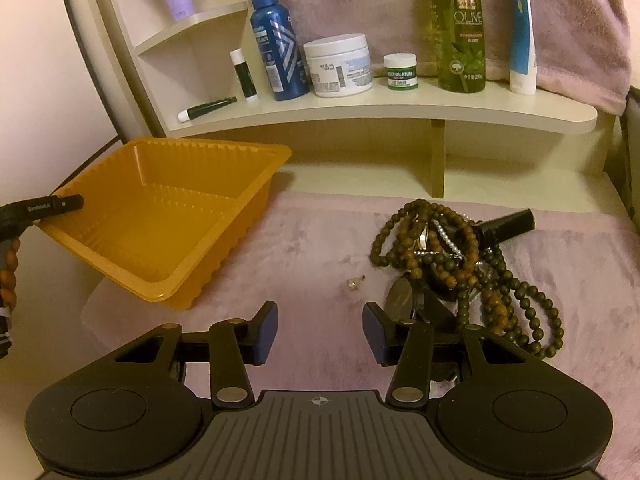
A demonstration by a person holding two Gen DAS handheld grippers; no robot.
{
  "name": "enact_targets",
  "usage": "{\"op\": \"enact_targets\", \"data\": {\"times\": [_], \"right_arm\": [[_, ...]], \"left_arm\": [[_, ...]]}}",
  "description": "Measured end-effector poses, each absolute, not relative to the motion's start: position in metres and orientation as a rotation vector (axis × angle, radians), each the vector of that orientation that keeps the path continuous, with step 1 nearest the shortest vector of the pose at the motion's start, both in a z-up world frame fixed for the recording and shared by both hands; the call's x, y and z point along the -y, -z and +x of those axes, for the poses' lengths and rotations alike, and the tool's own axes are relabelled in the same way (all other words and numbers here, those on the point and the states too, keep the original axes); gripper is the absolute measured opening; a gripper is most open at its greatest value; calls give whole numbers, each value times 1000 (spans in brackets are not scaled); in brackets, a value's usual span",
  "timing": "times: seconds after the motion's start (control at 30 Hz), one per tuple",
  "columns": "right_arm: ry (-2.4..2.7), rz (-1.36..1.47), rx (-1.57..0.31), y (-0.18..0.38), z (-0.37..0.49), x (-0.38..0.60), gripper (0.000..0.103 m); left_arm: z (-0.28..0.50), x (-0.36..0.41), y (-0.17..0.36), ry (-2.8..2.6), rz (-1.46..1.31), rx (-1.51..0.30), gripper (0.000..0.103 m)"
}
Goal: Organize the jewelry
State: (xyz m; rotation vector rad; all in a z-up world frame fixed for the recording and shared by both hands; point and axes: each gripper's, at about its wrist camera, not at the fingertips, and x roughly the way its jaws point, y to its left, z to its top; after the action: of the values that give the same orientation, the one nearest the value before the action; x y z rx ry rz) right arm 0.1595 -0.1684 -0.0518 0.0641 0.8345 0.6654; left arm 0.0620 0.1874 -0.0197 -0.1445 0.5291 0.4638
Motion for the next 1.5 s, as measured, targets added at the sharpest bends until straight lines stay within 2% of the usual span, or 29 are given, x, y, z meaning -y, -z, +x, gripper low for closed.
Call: {"op": "enact_targets", "data": {"times": [0.5,0.93,1.07,1.2,1.23,1.5], "right_arm": [[-630,34,-854,67,171,154,47],[-542,-51,-823,81,187,130,31],[-517,-92,-821,85,191,123,18],[-512,-124,-802,86,190,120,13],[-515,-131,-798,86,190,120,9],[-542,-116,-769,78,183,126,8]], "left_arm": [[62,-187,20,-464,-146,-530,13],[62,-188,19,-460,-148,-528,13],[62,-188,18,-456,-147,-525,12],[61,-189,18,-454,-146,-526,12],[61,-189,18,-454,-145,-527,12],[61,-189,18,-453,-147,-527,12]]}}
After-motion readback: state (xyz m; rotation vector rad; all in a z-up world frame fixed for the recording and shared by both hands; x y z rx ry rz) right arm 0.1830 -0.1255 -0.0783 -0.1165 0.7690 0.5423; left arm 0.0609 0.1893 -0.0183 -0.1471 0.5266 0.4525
